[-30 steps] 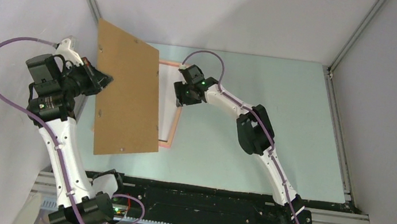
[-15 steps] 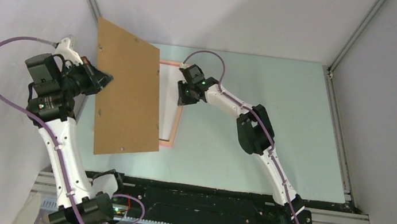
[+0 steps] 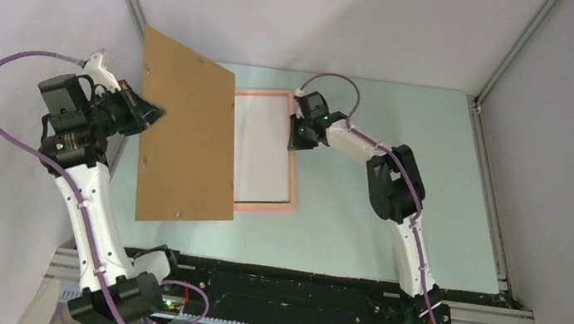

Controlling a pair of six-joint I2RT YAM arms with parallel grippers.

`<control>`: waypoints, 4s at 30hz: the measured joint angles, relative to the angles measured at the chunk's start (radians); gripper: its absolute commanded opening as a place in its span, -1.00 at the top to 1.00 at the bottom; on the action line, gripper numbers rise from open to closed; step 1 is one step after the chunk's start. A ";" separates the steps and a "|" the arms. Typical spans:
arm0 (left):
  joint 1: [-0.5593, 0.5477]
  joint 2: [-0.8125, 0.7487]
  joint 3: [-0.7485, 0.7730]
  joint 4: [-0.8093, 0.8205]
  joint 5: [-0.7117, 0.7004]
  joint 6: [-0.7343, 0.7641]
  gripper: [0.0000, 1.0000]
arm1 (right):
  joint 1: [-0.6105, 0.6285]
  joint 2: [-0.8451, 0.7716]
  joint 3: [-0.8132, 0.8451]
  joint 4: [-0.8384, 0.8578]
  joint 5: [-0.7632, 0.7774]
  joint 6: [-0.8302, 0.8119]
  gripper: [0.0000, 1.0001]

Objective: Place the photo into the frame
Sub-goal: Move the photo frame to the center of the board, then place the photo frame item in the photo frame.

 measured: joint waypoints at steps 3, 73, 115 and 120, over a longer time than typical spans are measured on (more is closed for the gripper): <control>0.000 0.021 0.004 0.004 0.023 -0.013 1.00 | -0.041 -0.043 -0.066 0.011 0.000 -0.014 1.00; -0.623 0.737 -0.423 1.378 -0.050 -0.942 1.00 | -0.686 -0.631 -0.786 0.276 -0.439 -0.089 0.01; -0.659 0.812 -0.428 1.374 -0.081 -0.932 1.00 | -0.702 -0.637 -0.792 0.318 -0.476 -0.148 0.01; -0.663 0.812 -0.428 1.374 -0.081 -0.932 1.00 | -0.702 -0.637 -0.792 0.318 -0.476 -0.148 0.01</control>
